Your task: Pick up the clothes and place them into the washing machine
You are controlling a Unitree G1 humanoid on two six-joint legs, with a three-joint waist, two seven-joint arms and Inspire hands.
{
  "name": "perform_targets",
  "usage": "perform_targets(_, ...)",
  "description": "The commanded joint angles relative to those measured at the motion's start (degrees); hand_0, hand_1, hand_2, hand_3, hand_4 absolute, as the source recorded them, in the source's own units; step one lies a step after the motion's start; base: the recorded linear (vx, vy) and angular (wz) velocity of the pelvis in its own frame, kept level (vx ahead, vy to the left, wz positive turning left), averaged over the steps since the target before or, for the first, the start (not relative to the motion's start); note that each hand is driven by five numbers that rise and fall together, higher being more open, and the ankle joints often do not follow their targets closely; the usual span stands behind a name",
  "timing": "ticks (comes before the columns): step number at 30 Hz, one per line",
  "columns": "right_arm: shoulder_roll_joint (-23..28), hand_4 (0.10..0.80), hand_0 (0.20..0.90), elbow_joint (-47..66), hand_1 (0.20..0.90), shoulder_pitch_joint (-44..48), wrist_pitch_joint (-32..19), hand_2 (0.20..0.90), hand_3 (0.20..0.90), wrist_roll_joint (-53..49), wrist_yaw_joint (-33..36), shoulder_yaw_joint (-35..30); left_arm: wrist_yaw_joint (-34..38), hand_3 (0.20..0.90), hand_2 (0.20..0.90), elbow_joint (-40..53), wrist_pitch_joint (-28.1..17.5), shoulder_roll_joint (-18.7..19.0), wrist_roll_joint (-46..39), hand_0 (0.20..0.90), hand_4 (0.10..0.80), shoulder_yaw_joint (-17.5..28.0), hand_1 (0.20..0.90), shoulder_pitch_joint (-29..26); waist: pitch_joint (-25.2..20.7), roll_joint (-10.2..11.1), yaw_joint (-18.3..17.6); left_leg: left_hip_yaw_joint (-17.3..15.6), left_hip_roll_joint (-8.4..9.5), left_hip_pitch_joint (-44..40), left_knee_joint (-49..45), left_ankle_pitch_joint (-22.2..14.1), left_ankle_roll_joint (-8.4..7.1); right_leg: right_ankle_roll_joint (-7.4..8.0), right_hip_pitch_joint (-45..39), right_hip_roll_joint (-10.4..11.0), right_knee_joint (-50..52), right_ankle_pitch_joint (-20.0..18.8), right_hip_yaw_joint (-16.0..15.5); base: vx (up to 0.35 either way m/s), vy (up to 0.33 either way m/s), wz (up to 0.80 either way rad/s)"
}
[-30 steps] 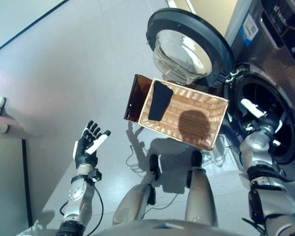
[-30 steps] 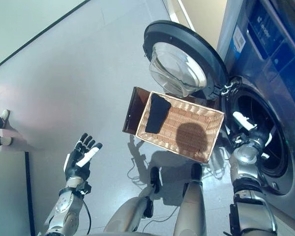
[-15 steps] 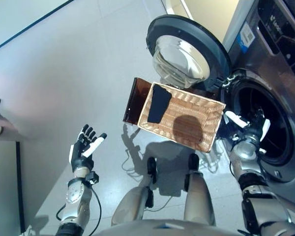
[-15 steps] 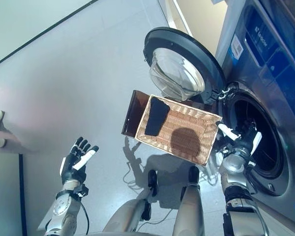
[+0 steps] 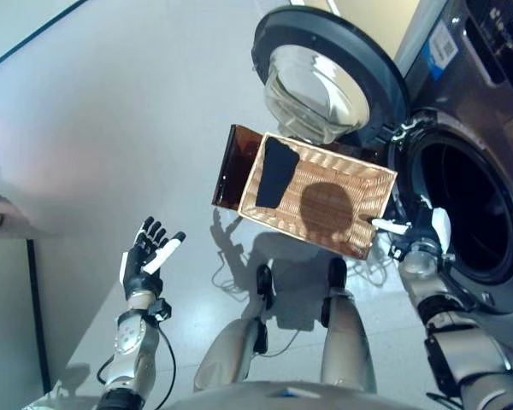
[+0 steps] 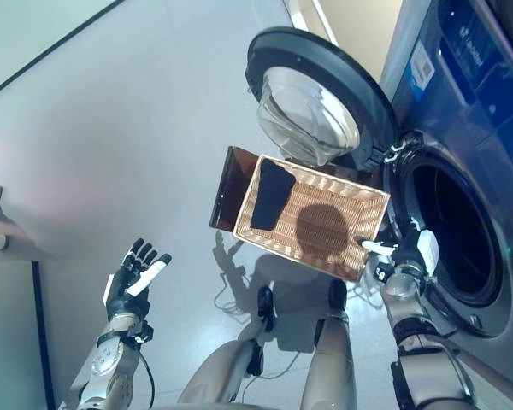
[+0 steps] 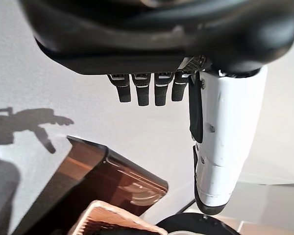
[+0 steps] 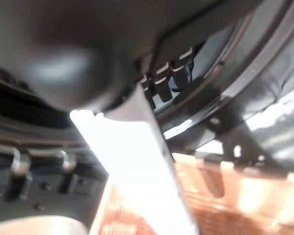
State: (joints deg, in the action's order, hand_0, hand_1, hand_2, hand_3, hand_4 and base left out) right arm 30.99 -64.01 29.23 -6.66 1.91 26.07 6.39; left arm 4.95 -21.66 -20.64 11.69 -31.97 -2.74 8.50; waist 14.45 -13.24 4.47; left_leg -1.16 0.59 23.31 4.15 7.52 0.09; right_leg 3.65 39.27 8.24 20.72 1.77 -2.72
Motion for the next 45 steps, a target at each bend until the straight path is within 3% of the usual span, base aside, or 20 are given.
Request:
perform_targets(1,6.0,0.8,0.9,-1.0,0.9,5.6,-0.1,0.9,0.9,3.3,1.7,2.9,0.9,0.9,0.9,6.2,-6.2,4.0,0.3,0.9,0.8,2.9,0.9,-0.7,0.6,0.2,1.5,0.9,0.84,1.4,0.8,0.5,-4.36,0.58,-4.3,0.2,-7.5,-2.6,-0.2,0.0,0.0,0.0)
perform_targets(29,20.1,0.8,0.9,-8.0,0.9,15.6,3.6,0.9,0.9,6.5,1.7,5.1,-1.0,0.9,0.9,9.0,-5.6,5.8,-1.1,0.9,0.8,3.3,0.9,0.5,0.4,-1.9,2.1,1.1,1.37,5.2,0.8,1.0,-4.99,0.52,1.5,0.3,-4.5,-2.0,0.8,0.0,0.0,0.0)
perform_targets(39,21.2,0.8,0.9,-7.6,0.9,15.0,3.9,0.9,0.9,6.0,3.1,3.2,-1.0,0.9,0.9,9.0,-5.6,5.6,-0.8,0.9,0.8,3.9,0.9,0.5,0.2,-2.5,2.0,1.1,1.33,5.1,0.8,0.9,-5.18,0.45,2.0,0.2,-3.1,-1.1,0.8,0.0,0.0,0.0)
perform_targets(45,18.0,0.8,0.9,-0.9,0.9,10.8,1.9,0.9,0.9,3.2,3.9,-0.5,-0.4,0.9,0.9,8.7,-5.6,5.1,-0.4,0.9,0.8,4.7,0.9,0.6,-0.2,-2.2,1.5,1.1,1.24,4.8,0.8,0.6,-5.01,0.52,1.9,0.1,-2.7,-0.8,0.5,0.0,0.0,0.0)
